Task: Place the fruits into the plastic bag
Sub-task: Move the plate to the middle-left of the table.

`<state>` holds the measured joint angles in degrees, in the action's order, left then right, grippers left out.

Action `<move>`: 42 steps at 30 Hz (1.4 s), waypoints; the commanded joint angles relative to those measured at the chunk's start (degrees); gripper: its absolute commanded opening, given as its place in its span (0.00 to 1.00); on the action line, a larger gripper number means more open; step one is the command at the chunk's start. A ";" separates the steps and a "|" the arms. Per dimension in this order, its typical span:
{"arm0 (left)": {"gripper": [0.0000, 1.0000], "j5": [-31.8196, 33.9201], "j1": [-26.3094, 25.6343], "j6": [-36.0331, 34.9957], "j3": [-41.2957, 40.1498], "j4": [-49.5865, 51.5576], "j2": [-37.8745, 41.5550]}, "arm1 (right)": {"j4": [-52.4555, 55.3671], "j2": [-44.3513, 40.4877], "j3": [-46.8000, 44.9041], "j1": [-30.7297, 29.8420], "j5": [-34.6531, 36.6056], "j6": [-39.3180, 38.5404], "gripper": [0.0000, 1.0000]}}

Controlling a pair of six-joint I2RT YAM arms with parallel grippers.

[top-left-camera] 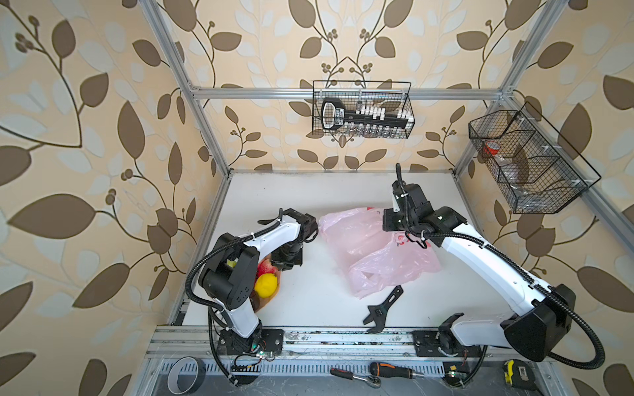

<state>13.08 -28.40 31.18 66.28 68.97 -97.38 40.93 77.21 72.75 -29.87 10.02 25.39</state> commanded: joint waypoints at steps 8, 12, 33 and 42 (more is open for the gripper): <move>0.00 -2.30 -0.93 -3.14 3.29 -1.58 0.82 | 0.03 -1.28 -0.86 0.18 -0.53 -1.46 0.00; 0.00 -3.14 -1.71 -2.97 5.01 -0.49 1.70 | -0.15 -1.71 -1.29 0.16 -0.44 -1.65 0.00; 0.00 -5.41 -11.97 1.99 13.50 -0.01 -5.42 | 0.97 -3.05 -1.30 2.68 -0.45 -4.12 0.00; 0.00 -6.39 -15.34 3.51 18.20 0.20 -8.63 | 1.08 -4.40 -3.32 3.93 -0.97 -4.38 0.00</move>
<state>10.90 -42.46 33.45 81.87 69.93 -105.23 41.12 73.89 70.26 -26.28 9.80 22.20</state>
